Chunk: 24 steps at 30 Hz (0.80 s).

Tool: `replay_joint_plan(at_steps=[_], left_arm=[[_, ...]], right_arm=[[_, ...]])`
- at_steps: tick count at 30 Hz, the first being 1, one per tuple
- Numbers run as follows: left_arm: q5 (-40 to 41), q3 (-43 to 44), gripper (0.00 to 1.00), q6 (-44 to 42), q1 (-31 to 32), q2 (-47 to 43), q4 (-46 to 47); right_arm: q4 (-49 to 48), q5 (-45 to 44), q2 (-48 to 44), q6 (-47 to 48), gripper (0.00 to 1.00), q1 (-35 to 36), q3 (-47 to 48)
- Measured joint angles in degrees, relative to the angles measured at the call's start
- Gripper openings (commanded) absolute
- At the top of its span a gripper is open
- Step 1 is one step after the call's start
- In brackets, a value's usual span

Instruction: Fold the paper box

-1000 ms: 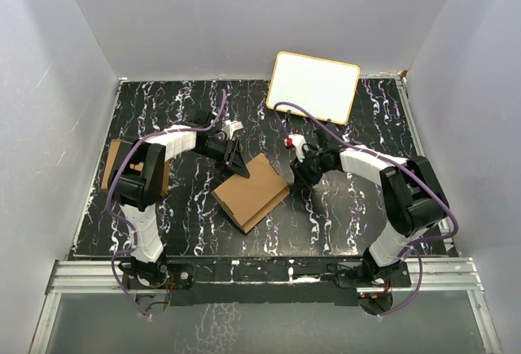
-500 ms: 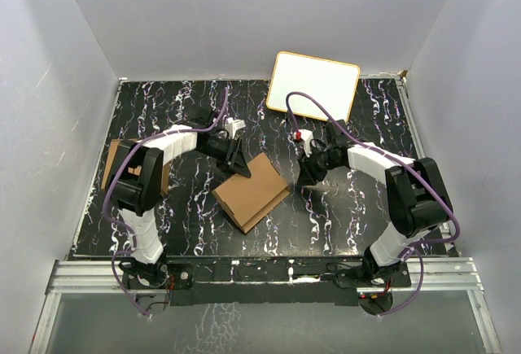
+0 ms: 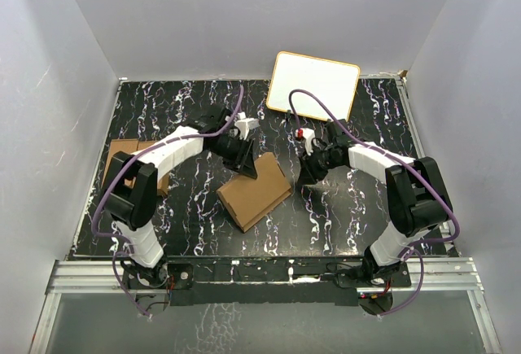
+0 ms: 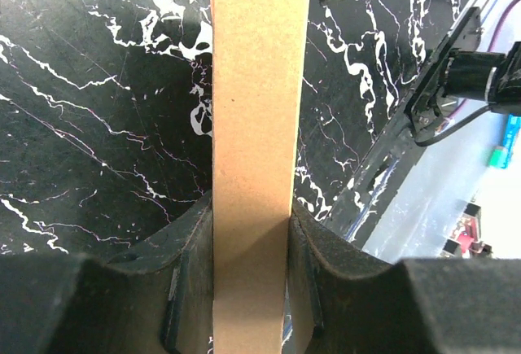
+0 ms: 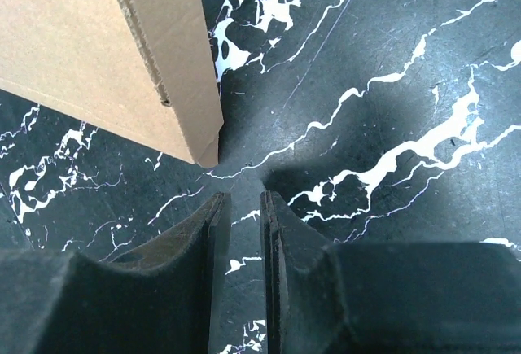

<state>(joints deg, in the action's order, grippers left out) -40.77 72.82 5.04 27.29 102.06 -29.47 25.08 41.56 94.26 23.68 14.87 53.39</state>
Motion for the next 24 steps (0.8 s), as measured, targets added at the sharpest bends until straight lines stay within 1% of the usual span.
replay_joint_plan(at_steps=[12, 17, 24], left_arm=[[8.57, -0.09, 0.00, -1.01, 5.88, -4.24, 0.31], [12.31, -1.22, 0.00, -1.20, 8.31, -6.49, 1.18], [15.28, -4.20, 0.00, -1.88, 10.03, -9.25, 3.89]], right_arm=[[-0.37, 0.04, 0.00, -0.52, 0.27, -1.33, 0.00], [-0.96, 0.04, 0.00, -0.96, 0.27, -1.53, 0.00], [-1.20, 0.11, 0.00, -1.33, 0.28, -1.64, 0.00]])
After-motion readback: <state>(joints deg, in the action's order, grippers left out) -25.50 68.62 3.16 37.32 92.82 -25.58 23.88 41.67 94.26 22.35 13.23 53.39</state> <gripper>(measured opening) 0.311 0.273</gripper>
